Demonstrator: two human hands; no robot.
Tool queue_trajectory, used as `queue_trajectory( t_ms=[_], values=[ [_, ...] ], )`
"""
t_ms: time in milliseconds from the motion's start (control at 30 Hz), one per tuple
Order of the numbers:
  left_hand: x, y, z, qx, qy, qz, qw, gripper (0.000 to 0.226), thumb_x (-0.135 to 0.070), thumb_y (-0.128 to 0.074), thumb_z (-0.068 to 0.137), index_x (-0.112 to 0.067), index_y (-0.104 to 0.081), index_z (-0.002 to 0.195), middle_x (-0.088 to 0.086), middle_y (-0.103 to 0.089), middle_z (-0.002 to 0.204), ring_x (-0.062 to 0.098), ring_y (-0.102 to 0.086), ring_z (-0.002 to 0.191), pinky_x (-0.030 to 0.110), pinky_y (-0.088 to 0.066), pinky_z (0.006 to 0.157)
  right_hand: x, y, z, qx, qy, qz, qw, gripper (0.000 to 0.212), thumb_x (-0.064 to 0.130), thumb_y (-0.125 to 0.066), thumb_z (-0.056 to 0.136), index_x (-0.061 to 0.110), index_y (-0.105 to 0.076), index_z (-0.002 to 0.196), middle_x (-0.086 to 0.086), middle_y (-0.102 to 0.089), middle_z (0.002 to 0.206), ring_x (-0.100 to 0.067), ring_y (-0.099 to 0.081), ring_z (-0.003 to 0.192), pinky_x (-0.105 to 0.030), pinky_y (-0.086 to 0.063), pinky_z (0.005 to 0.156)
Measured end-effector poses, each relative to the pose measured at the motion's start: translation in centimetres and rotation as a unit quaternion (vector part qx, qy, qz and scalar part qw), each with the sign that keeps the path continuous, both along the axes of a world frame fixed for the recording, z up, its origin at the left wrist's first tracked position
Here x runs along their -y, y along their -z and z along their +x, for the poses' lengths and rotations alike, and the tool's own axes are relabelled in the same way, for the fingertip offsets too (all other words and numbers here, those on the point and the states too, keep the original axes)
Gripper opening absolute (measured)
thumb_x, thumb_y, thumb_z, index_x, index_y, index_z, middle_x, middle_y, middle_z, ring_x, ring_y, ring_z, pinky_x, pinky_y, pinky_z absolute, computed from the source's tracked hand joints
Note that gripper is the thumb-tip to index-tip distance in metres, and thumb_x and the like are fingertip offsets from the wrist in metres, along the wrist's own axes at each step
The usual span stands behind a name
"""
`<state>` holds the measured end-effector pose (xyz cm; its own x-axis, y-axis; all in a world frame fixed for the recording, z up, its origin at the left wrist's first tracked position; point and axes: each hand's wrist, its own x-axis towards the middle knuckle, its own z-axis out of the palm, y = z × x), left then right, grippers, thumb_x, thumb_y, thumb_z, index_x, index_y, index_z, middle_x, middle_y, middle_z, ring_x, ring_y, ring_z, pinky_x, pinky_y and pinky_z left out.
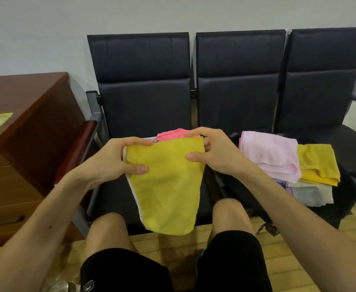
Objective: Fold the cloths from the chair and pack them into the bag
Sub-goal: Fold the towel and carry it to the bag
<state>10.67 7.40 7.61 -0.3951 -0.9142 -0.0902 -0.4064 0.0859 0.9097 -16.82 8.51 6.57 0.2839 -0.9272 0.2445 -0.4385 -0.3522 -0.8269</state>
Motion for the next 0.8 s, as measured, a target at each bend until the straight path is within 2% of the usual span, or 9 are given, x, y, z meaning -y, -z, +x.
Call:
queue_trajectory(
  t_ms=[67,100,200,300,367,433,467,533,800],
  values=[
    [-0.1,0.2,-0.2,-0.004,-0.016,-0.016,1.000,0.056,-0.014,-0.081,0.070,-0.036,-0.066,0.119,-0.017,-0.060,0.121,-0.001,-0.066,0.100,0.022,-0.059,0.076,0.2,0.1,0.0,-0.025,0.004,-0.008,1.000,0.039,0.017,-0.077,0.084,0.044,-0.059,0.106,0.017,-0.064,0.101,-0.013,-0.067,0.099,-0.043,-0.058,0.086],
    [-0.1,0.4,-0.2,-0.003,-0.036,-0.025,0.999,0.054,-0.014,-0.082,0.070,-0.035,-0.067,0.118,-0.015,-0.062,0.120,0.001,-0.066,0.100,0.024,-0.059,0.080,0.3,0.0,-0.1,-0.030,0.004,-0.009,1.000,0.036,0.017,-0.076,0.084,0.041,-0.060,0.106,0.020,-0.065,0.098,-0.010,-0.067,0.097,-0.040,-0.059,0.085],
    [-0.3,0.8,-0.6,0.024,-0.096,-0.065,0.993,0.050,-0.015,-0.082,0.075,-0.037,-0.064,0.116,-0.013,-0.061,0.120,0.009,-0.062,0.106,0.032,-0.054,0.093,-0.3,0.0,0.0,-0.017,-0.023,-0.010,1.000,0.046,0.007,-0.073,0.086,0.050,-0.058,0.095,0.041,-0.064,0.089,0.008,-0.066,0.088,-0.015,-0.056,0.072],
    [-0.6,1.2,-0.7,0.029,-0.104,-0.100,0.989,0.046,-0.016,-0.079,0.078,-0.043,-0.061,0.110,-0.022,-0.060,0.111,0.001,-0.060,0.099,0.019,-0.050,0.083,-0.7,-0.3,0.1,-0.017,-0.017,-0.019,1.000,0.054,0.007,-0.073,0.086,0.059,-0.059,0.087,0.045,-0.062,0.088,0.009,-0.066,0.087,-0.011,-0.054,0.070],
    [-0.8,1.3,-0.8,0.049,-0.091,-0.116,0.988,0.041,-0.017,-0.078,0.080,-0.045,-0.061,0.104,-0.026,-0.062,0.103,-0.004,-0.062,0.093,0.011,-0.047,0.075,-0.4,0.0,0.0,-0.045,0.003,-0.037,0.998,0.047,0.012,-0.073,0.086,0.059,-0.065,0.087,0.037,-0.068,0.088,0.004,-0.068,0.087,-0.014,-0.056,0.073],
    [-0.8,1.5,-0.7,0.083,-0.087,-0.134,0.984,0.034,-0.021,-0.078,0.080,-0.044,-0.065,0.100,-0.027,-0.066,0.097,-0.005,-0.064,0.091,0.011,-0.047,0.078,0.0,0.3,-0.1,-0.096,0.023,-0.056,0.994,0.017,0.020,-0.072,0.088,0.035,-0.075,0.096,0.014,-0.075,0.091,-0.009,-0.070,0.087,-0.028,-0.059,0.080],
    [-0.7,1.6,-0.6,0.101,-0.089,-0.143,0.981,0.028,-0.023,-0.079,0.081,-0.040,-0.069,0.100,-0.025,-0.068,0.095,-0.003,-0.065,0.091,0.014,-0.048,0.080,0.1,0.4,-0.2,-0.129,0.028,-0.065,0.989,0.011,0.023,-0.071,0.089,0.019,-0.077,0.097,0.002,-0.075,0.091,-0.016,-0.070,0.086,-0.038,-0.058,0.082],
    [-0.5,1.9,-0.6,0.134,-0.094,-0.154,0.974,0.020,-0.026,-0.078,0.081,-0.030,-0.075,0.100,-0.018,-0.073,0.094,-0.001,-0.067,0.090,0.019,-0.051,0.082,0.2,0.7,-0.4,-0.172,0.035,-0.084,0.981,0.024,0.028,-0.069,0.090,0.006,-0.075,0.098,-0.009,-0.074,0.091,-0.024,-0.069,0.085,-0.047,-0.055,0.082],
    [-0.9,2.0,-0.9,0.187,-0.090,-0.176,0.962,0.013,-0.030,-0.076,0.084,-0.024,-0.078,0.095,-0.010,-0.075,0.087,0.003,-0.069,0.084,0.029,-0.058,0.082,0.2,1.4,-1.0,-0.235,0.056,-0.097,0.966,0.041,0.043,-0.059,0.093,0.005,-0.068,0.080,-0.010,-0.066,0.072,-0.026,-0.061,0.070,-0.049,-0.050,0.072]
  ],
)
